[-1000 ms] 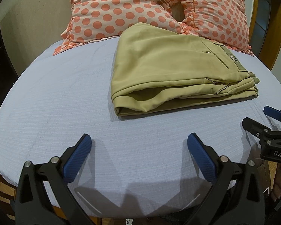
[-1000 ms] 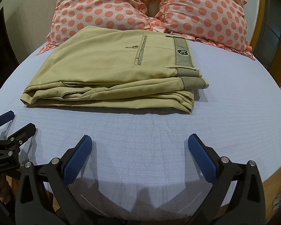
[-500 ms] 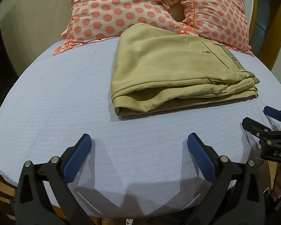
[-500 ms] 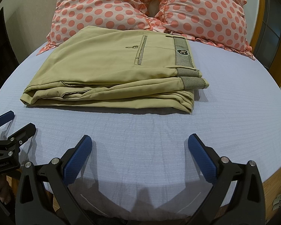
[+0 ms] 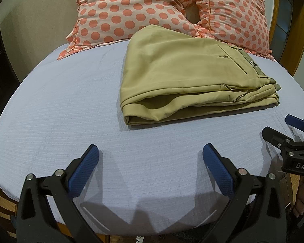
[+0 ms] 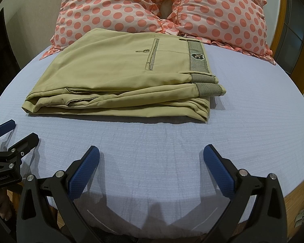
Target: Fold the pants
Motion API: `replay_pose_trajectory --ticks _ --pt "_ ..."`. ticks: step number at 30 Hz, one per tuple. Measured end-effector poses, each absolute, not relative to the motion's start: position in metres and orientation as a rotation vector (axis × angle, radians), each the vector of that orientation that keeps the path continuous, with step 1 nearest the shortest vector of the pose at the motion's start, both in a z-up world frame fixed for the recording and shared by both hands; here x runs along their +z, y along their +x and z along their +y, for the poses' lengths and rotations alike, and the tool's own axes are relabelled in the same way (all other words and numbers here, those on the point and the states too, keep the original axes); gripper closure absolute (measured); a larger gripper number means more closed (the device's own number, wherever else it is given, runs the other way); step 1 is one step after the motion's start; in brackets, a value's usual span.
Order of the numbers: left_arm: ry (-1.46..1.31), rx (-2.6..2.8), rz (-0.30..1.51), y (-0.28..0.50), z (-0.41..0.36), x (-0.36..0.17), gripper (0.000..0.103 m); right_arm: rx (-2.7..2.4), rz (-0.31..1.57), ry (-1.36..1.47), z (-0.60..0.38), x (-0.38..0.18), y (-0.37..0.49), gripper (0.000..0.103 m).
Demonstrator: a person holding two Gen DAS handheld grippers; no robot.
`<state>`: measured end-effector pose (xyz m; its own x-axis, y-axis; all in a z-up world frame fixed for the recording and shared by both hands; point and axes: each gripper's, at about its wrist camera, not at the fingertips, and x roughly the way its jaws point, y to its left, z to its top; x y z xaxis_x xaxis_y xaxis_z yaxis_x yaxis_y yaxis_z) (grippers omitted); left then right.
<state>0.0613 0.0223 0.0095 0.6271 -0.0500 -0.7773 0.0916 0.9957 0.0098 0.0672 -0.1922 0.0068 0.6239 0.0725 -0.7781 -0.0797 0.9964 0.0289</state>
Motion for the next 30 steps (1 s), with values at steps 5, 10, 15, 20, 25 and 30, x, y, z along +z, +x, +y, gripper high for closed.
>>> replay_pose_trajectory --ticks 5,10,15,20,25,30 --pt "0.05 -0.082 0.89 0.0615 0.0225 0.0097 0.002 0.088 0.893 -0.009 -0.1926 0.0065 0.0671 0.001" --pt "0.05 -0.082 0.891 0.0614 0.0224 0.0095 0.002 0.089 0.893 -0.009 -0.1927 0.0065 0.0671 0.001" --pt "0.05 -0.083 0.901 0.0629 0.0231 0.0112 0.002 0.088 0.893 -0.009 -0.1925 0.0064 0.0671 0.001" --pt "0.05 -0.083 0.904 0.0643 0.0239 0.0123 0.002 0.088 0.893 -0.009 -0.1924 0.0065 0.0671 0.001" --pt "0.051 -0.086 0.909 0.0656 0.024 0.0121 0.002 0.088 0.893 -0.009 -0.1924 0.0065 0.0671 0.001" --pt "0.05 -0.085 0.904 0.0654 0.0228 0.0115 0.002 0.089 0.893 -0.01 -0.1927 0.0065 0.067 0.001"
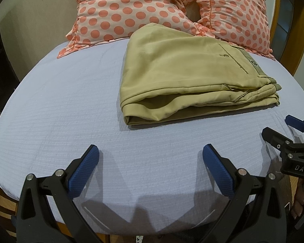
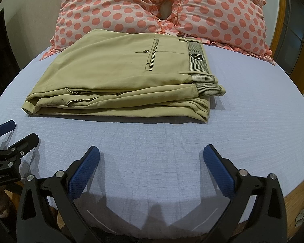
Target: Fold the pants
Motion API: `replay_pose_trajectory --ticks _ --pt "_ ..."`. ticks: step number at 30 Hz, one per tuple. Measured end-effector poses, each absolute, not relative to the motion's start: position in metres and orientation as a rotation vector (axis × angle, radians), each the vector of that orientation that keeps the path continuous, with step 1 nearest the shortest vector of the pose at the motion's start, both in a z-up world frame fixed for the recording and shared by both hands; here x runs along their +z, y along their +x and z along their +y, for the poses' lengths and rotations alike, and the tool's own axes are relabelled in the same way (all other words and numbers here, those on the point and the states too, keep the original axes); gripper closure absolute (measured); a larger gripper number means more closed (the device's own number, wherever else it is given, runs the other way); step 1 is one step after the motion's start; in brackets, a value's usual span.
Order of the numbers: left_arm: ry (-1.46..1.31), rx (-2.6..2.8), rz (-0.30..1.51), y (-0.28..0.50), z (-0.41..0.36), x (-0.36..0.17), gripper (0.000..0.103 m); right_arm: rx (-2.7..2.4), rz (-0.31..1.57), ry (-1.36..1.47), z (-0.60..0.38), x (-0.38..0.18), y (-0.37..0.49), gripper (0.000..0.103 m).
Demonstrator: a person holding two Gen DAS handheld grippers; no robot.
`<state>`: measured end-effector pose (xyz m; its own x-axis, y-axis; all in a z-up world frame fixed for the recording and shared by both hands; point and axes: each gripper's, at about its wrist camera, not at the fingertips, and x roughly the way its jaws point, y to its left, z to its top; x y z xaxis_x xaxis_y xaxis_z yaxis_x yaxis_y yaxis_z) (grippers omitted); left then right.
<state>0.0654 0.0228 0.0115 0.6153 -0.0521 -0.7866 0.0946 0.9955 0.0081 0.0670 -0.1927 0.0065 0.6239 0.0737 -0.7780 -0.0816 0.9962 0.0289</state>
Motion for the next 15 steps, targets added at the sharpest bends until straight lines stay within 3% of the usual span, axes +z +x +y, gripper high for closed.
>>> replay_pose_trajectory --ticks 15 --pt "0.051 -0.078 0.919 0.0672 0.0221 0.0114 0.002 0.09 0.892 -0.01 -0.1931 0.0062 0.0672 0.001"
